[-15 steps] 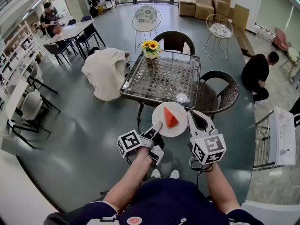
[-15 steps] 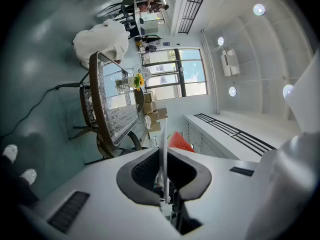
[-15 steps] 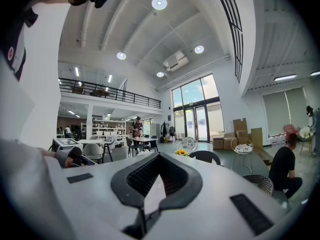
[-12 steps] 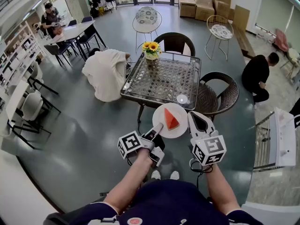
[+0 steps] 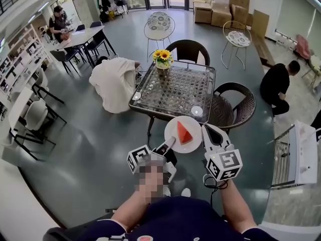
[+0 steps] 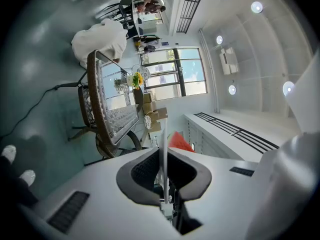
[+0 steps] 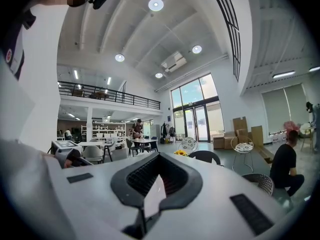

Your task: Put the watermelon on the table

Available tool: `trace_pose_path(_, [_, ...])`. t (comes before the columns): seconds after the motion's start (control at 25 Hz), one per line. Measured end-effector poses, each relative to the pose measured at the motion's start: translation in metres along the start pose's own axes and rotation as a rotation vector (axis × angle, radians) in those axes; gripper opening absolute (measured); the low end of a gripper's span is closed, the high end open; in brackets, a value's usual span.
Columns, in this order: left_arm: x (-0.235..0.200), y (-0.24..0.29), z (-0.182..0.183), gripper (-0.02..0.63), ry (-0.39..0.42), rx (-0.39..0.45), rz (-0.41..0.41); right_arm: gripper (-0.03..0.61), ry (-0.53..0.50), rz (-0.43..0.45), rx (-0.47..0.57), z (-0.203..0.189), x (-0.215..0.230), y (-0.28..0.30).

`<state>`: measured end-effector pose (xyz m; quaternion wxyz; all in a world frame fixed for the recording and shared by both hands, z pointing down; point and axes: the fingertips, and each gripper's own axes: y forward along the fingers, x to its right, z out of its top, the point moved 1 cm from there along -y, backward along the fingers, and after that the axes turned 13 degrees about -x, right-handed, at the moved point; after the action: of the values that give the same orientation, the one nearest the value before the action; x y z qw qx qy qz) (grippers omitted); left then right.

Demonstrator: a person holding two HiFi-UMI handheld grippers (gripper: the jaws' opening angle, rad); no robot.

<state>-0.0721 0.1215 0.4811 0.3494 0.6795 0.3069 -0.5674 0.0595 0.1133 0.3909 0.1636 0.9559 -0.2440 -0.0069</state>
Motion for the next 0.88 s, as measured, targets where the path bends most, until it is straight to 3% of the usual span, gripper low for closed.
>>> trace_pose_path(0.52, [0.002,0.034,0.000,0.021,0.012,0.032,0.006,0.003,-0.019,0.037,0.001,-0.002,0.039,0.002])
trace_pose_path(0.88, [0.000,0.062,0.025,0.021,0.007,0.030,0.008,0.003,-0.021,0.030,0.003,0.010,0.061,0.023])
